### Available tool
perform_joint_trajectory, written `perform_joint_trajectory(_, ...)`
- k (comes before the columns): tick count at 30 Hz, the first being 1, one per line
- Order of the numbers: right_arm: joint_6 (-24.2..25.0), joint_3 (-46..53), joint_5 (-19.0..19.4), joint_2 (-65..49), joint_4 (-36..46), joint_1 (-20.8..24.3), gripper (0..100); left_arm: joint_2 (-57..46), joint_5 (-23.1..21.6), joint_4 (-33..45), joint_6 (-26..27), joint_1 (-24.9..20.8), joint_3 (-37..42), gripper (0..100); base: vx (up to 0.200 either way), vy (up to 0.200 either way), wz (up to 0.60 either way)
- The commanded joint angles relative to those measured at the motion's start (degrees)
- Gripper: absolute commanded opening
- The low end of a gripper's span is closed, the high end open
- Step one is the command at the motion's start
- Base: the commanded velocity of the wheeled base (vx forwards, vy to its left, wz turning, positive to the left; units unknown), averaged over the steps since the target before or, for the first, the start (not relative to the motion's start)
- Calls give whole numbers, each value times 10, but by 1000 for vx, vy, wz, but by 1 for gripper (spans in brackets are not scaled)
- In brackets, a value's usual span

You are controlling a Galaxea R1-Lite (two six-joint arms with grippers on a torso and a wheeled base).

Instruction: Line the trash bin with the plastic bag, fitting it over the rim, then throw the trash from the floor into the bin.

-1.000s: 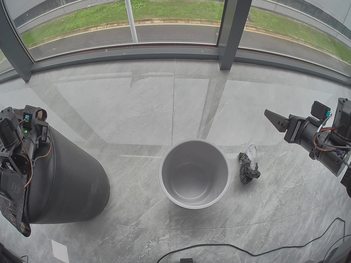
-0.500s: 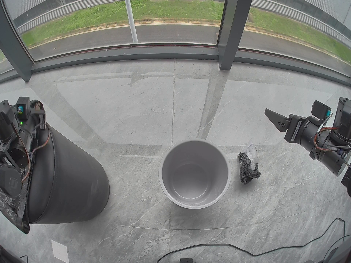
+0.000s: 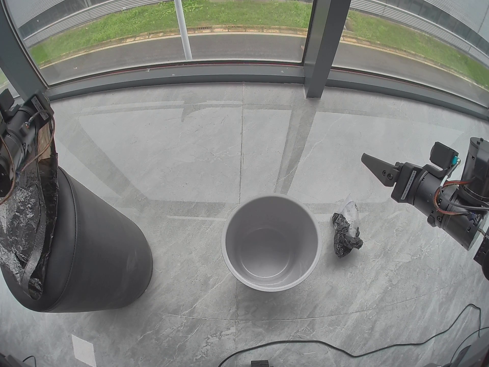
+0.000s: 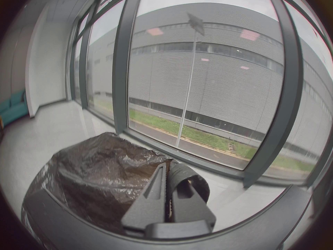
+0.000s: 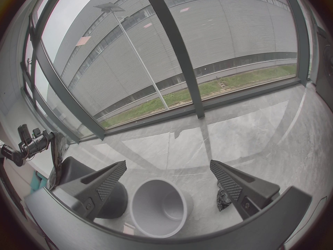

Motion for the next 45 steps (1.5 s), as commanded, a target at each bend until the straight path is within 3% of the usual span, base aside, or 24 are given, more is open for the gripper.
perform_joint_trajectory(1, 9, -4, 28, 3, 1, 67, 100, -114, -15, 144, -132, -63, -99, 0, 0, 0, 0)
perform_joint_trajectory(2, 9, -4, 29, 3, 1, 69, 100, -116, -17, 149, -135, -66, -101, 0, 0, 0, 0)
perform_joint_trajectory(3, 9, -8, 44, 3, 4, 97, 100, -142, -50, 208, -182, -105, -118, 0, 0, 0, 0)
perform_joint_trajectory(7, 9, -30, 48, 22, 8, 144, 100, -172, -115, 302, -241, -164, -142, 0, 0, 0, 0)
perform_joint_trajectory(19, 8, -54, 41, 78, 3, 237, 100, -139, -117, 335, -278, -313, -218, 0, 0, 0, 0)
perform_joint_trajectory(28, 8, -49, 39, 96, 0, 265, 100, -96, -96, 336, -340, -336, -245, 0, 0, 0, 0)
perform_joint_trajectory(33, 6, -69, 42, 122, 0, 264, 100, -102, -96, 337, -344, -374, -245, 0, 0, 0, 0)
perform_joint_trajectory(45, 2, -163, 39, 263, 0, 295, 100, -108, -98, 340, -360, -392, -242, 0, 0, 0, 0)
